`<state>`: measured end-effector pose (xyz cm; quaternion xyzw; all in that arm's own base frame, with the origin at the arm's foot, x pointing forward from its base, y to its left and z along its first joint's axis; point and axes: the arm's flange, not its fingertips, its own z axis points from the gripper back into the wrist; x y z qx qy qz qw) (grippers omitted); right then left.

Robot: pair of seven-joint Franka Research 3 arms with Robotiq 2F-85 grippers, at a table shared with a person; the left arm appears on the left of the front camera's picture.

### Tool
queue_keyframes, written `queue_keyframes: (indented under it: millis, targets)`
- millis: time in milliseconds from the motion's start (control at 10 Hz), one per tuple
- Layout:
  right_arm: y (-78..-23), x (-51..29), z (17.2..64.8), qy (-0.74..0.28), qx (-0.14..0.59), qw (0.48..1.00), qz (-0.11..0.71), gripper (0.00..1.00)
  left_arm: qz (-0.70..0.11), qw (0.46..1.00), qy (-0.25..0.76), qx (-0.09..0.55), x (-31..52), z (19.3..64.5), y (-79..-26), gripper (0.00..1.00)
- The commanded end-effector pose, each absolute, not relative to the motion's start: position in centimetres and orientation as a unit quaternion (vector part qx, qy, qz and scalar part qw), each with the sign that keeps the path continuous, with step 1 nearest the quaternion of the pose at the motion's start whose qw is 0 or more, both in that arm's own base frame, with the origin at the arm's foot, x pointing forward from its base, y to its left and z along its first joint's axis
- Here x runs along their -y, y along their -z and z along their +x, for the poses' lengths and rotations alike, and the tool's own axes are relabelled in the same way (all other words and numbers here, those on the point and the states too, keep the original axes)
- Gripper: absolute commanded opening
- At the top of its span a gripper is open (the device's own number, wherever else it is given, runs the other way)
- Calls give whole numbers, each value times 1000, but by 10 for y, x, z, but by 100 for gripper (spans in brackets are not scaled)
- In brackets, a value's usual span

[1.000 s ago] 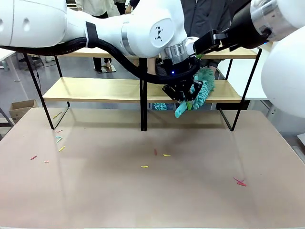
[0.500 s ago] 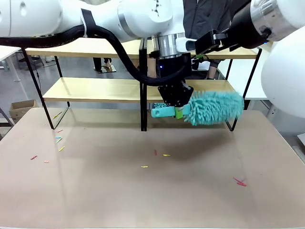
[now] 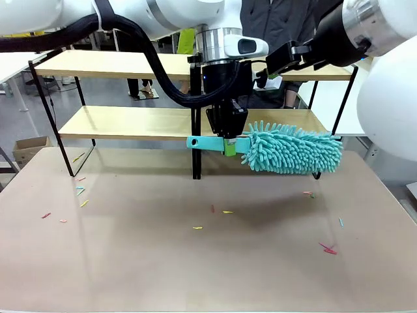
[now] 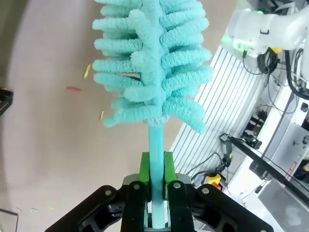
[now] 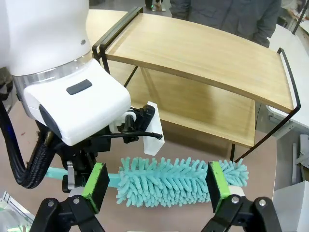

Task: Clean the shelves.
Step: Clean another randomly selected level of the Shelf with the Duster.

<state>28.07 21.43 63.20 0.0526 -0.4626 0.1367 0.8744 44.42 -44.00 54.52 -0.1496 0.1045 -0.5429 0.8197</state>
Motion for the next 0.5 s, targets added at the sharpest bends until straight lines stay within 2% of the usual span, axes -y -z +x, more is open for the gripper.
queue_keyframes:
  millis: [0,200,400]
  targets:
    - [-632,-214,281,-137,464,874,51,100,-173,812,551,-89,423,426,-544,13]
    - [-632,-214,281,-137,464,874,51,100,-204,800,556,-95,394,411,-553,13]
    - [-632,-214,281,-137,464,874,51,100,-154,778,603,-82,321,382,-555,13]
